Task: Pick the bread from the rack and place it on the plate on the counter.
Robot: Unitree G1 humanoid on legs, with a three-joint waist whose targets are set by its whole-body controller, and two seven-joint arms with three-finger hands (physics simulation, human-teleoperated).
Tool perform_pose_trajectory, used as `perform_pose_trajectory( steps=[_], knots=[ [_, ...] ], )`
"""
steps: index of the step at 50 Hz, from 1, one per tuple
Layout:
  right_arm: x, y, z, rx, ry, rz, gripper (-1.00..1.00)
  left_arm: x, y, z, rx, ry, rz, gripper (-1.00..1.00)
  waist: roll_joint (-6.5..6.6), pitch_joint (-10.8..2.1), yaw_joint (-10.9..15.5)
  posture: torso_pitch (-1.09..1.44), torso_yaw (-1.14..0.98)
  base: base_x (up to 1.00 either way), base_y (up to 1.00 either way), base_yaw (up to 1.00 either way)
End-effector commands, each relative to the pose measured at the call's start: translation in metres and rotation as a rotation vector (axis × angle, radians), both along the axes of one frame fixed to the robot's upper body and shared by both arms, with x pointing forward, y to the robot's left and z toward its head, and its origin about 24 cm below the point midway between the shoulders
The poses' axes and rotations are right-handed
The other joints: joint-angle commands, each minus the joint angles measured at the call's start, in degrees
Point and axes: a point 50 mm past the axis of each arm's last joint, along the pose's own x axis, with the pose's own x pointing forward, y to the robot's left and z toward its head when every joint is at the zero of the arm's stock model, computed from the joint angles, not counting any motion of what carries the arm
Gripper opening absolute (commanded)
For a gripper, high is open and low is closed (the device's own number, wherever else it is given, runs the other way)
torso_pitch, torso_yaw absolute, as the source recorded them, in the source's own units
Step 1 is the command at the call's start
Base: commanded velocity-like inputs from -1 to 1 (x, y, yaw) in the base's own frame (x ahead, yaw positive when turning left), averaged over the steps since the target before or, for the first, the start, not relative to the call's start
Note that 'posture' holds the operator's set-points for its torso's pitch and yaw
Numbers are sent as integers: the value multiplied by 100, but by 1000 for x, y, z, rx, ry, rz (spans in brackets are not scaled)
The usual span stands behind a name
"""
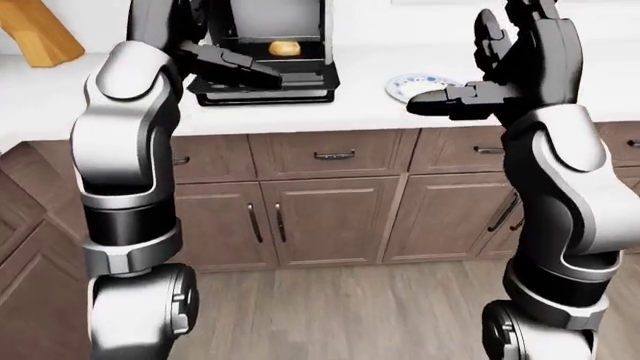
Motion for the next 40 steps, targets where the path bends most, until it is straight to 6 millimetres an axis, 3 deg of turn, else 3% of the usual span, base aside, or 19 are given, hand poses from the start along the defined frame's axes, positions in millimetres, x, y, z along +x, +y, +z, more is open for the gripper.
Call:
perform_pose_trajectory(
  steps=[1,6,8,9,10,11,12,16,21,22,23,27,28,29,31,35,38,39,40],
  knots=[
    [-11,6,21,-6,-118,25,100,-11,2,23,2,-118,16,100,-50,-173,35,0,0,51,38,0],
    [-13,6,22,1,-122,31,100,-18,3,36,20,-154,31,100,172,-148,-83,0,0,51,39,0],
    [-15,6,23,5,-125,33,100,-17,3,37,24,-156,33,100,425,-230,-94,0,0,50,38,0],
    [-15,6,22,5,-124,33,100,-17,3,38,25,-158,35,100,663,-305,-45,0,0,51,38,0],
    [-14,6,22,5,-124,32,100,-17,3,37,26,-157,35,100,721,-377,-71,0,0,51,38,0],
    [-14,6,22,7,-124,32,100,-16,3,37,25,-157,35,100,673,-136,-23,0,0,51,39,0],
    [-14,6,22,6,-124,32,100,-15,2,35,27,-156,37,100,700,-36,-30,0,0,52,38,0],
    [-14,6,22,6,-125,32,100,-15,3,34,23,-158,37,100,509,-107,30,0,0,50,29,0],
    [-15,7,21,9,-123,34,100,-17,4,31,29,-156,41,100,499,-144,-16,0,0,50,8,0],
    [-16,7,22,9,-127,36,100,-18,4,31,31,-156,42,100,456,-52,-44,0,0,0,0,0],
    [-16,6,22,9,-126,30,100,-18,4,32,28,-158,43,100,466,-150,-82,0,0,0,0,0],
    [-17,6,23,14,-132,34,100,-16,4,30,31,-156,42,100,48,-179,-87,0,0,0,0,0],
    [-17,6,23,15,-133,33,100,-16,4,30,30,-155,45,100,97,-224,-16,0,0,0,0,0],
    [-18,6,23,15,-134,33,100,-16,5,30,30,-156,45,100,142,-172,-37,0,0,0,0,0],
    [-18,6,24,15,-137,32,100,-17,5,29,32,-154,43,100,-51,-6,-21,0,0,0,0,0],
    [-16,7,24,19,-137,34,100,-18,4,29,29,-155,41,100,-62,58,-13,0,0,1,0,0],
    [-15,7,24,25,-137,32,100,-18,6,29,34,-154,46,100,230,-102,-14,0,0,23,-2,0],
    [-15,7,25,27,-139,33,100,-19,6,29,32,-155,45,100,398,-63,-48,0,0,33,-4,0],
    [-15,7,25,26,-139,32,100,-19,7,29,35,-156,47,100,644,-159,-56,0,0,33,-4,0]
  ],
)
